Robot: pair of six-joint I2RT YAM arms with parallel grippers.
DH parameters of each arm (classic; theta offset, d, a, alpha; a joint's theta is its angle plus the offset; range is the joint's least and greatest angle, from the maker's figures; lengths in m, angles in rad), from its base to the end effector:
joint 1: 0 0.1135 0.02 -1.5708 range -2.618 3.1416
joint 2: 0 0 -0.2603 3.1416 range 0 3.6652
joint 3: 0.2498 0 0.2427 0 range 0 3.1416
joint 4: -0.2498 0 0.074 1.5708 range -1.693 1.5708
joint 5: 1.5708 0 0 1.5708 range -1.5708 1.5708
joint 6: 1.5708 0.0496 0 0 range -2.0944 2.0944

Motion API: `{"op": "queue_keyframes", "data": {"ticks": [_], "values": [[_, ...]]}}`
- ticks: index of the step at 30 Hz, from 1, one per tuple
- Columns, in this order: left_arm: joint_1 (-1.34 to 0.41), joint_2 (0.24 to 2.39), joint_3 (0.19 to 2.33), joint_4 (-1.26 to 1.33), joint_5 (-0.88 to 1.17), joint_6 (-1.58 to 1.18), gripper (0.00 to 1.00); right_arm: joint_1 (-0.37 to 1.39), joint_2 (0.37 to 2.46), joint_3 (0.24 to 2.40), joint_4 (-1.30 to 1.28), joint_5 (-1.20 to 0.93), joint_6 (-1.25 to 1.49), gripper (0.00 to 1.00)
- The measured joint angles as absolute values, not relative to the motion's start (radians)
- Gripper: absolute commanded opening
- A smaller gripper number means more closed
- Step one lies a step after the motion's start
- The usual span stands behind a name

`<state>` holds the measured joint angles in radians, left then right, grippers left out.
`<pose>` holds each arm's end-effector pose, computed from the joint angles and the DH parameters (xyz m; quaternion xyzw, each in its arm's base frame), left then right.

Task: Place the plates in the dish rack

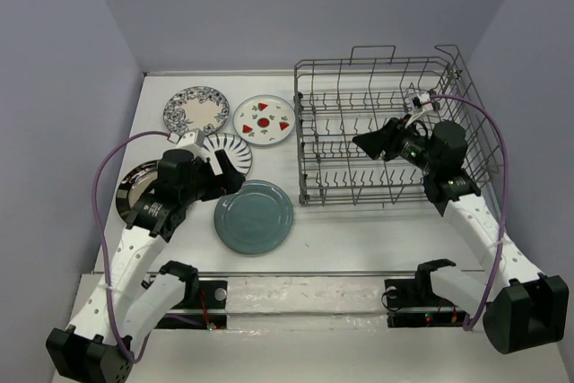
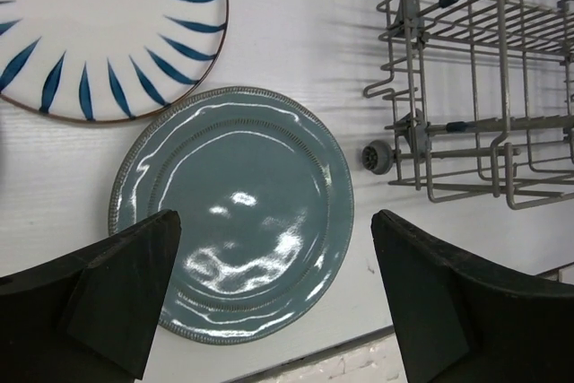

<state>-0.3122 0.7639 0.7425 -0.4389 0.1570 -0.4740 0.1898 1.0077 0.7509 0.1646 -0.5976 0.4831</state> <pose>0.1676 -0.0622 0.2939 -0.0272 0.8477 -0.2629 0.4599 0.2287 0.0724 0.3213 -0.0930 0.7276 0.4179 0.5360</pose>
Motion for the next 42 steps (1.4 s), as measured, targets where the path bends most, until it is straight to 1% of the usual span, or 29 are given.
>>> {"op": "queue_keyframes", "data": {"ticks": [6,12,23,27,35,37,39,42], "values": [[-0.308,0.812,0.768,-0.539,0.130,-0.496,0.99,0.190,0.989,0.751,0.165,-0.590,0.483,0.60],[-0.262,0.854,0.694,-0.567,0.113,-0.570,0.99,0.190,0.987,0.750,0.165,-0.584,0.483,0.60],[-0.159,0.882,0.512,-0.441,0.158,-0.712,0.99,0.190,0.991,0.749,0.165,-0.584,0.483,0.60],[-0.159,0.916,0.497,-0.417,0.160,-0.735,0.99,0.190,1.004,0.749,0.164,-0.583,0.482,0.60],[-0.160,1.060,0.498,-0.365,0.105,-0.747,0.99,0.190,1.007,0.749,0.163,-0.581,0.475,0.60],[-0.160,1.082,0.496,-0.347,0.105,-0.747,0.97,0.190,1.007,0.749,0.164,-0.580,0.474,0.59],[-0.160,1.097,0.485,-0.304,0.121,-0.750,0.92,0.190,1.010,0.749,0.164,-0.580,0.474,0.59],[-0.156,1.098,0.452,-0.207,0.159,-0.754,0.88,0.190,1.022,0.749,0.164,-0.579,0.471,0.59]]}}
